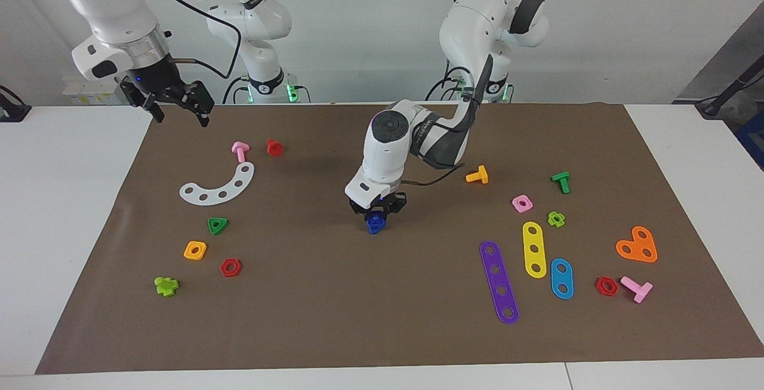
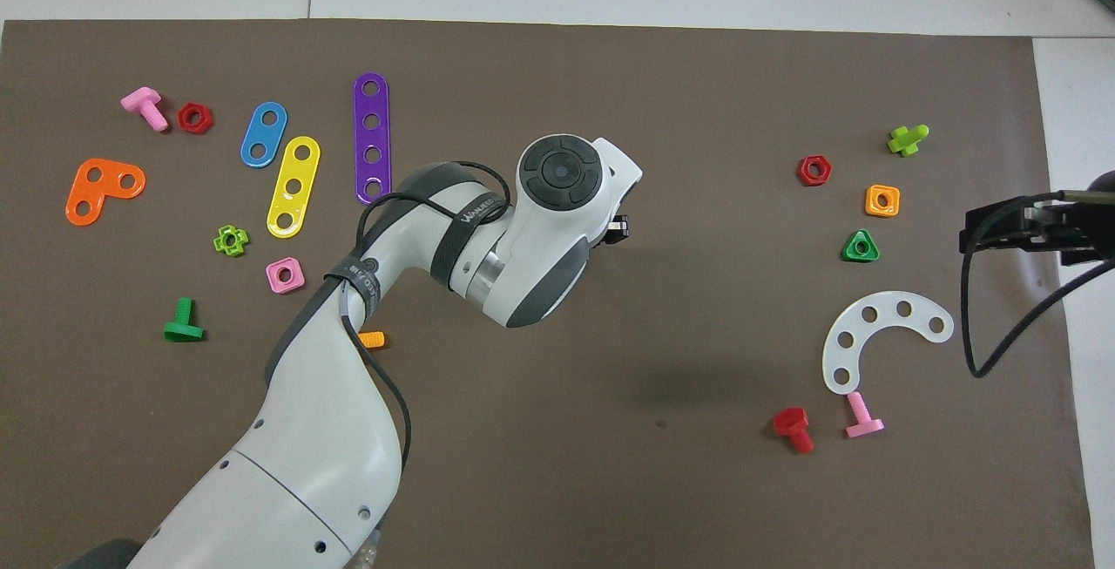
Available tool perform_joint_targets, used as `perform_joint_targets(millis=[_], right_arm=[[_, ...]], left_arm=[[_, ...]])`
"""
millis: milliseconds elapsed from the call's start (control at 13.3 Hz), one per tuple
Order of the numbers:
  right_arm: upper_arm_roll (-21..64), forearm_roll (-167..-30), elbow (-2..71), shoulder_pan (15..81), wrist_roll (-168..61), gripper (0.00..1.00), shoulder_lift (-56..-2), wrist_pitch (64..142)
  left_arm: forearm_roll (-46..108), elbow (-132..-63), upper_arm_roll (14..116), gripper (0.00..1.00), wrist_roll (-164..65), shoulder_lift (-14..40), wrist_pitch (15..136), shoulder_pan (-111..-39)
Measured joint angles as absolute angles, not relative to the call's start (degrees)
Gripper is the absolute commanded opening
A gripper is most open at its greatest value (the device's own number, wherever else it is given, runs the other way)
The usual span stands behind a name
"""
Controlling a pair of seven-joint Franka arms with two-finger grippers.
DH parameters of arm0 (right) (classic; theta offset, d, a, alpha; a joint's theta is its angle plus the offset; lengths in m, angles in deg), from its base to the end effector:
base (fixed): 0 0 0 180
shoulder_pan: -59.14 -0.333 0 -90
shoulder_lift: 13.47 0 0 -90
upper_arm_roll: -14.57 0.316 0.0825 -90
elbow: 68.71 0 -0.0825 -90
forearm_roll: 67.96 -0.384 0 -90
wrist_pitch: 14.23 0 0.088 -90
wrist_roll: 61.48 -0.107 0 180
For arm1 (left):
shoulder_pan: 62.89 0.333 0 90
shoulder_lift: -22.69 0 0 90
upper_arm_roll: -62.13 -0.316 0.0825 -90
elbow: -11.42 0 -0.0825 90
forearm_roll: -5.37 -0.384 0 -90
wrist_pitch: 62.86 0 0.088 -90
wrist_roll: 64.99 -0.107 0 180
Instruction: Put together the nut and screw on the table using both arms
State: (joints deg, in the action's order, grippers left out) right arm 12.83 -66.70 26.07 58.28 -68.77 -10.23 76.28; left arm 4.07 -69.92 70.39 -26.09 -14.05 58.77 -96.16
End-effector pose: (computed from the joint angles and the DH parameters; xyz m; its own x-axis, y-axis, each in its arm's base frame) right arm 0.5366 -0.0110 0.6168 0.9898 -0.1418 -0.0153 -0.1415 -0.9897 0.0224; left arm 0.5584 -0.4659 0.3311 0.9996 -0.0254 0.0112 -0.0263 -0.9952 0.0937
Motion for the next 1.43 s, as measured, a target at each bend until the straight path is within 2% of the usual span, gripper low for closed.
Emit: perform_joint_targets(millis=[377,452,528,603,829,905,1432], right_arm=[[12.8,-66.7,26.4,58.5,-68.8,1.0,-10.1,76.3],[12.8,-66.7,26.4,58.7,-68.8,1.0,-10.1,76.3],[12.8,-66.7,26.4,58.7,-68.8,1.0,-10.1,76.3],[12.8,-66.7,26.5,58.8,-68.8,1.0,-10.1,76.3],[12.8,-66.7,26.5,58.8,-68.8,1.0,-10.1,76.5],[12.8,-66.7,26.5,58.8,-68.8,1.0,-10.1,76.7],[12.8,-66.7,26.5,58.8,-68.8,1.0,-10.1,76.8]], left_arm=[[4.0,-70.4,70.2,0.0,-26.1,-14.2,59.2,-96.2],[3.9,-70.8,70.2,0.2,-26.1,-14.2,60.0,-96.2],[3.9,-71.3,70.2,0.32,-26.2,-14.2,60.9,-96.2],[3.9,-71.6,70.2,0.36,-26.2,-14.2,61.4,-96.2],[3.7,-71.6,70.2,0.81,-26.2,-14.2,61.7,-96.2],[3.4,-71.6,70.2,0.91,-26.2,-14.2,61.7,-96.2],[2.6,-70.5,69.2,0.96,-26.2,-14.2,59.5,-96.1]])
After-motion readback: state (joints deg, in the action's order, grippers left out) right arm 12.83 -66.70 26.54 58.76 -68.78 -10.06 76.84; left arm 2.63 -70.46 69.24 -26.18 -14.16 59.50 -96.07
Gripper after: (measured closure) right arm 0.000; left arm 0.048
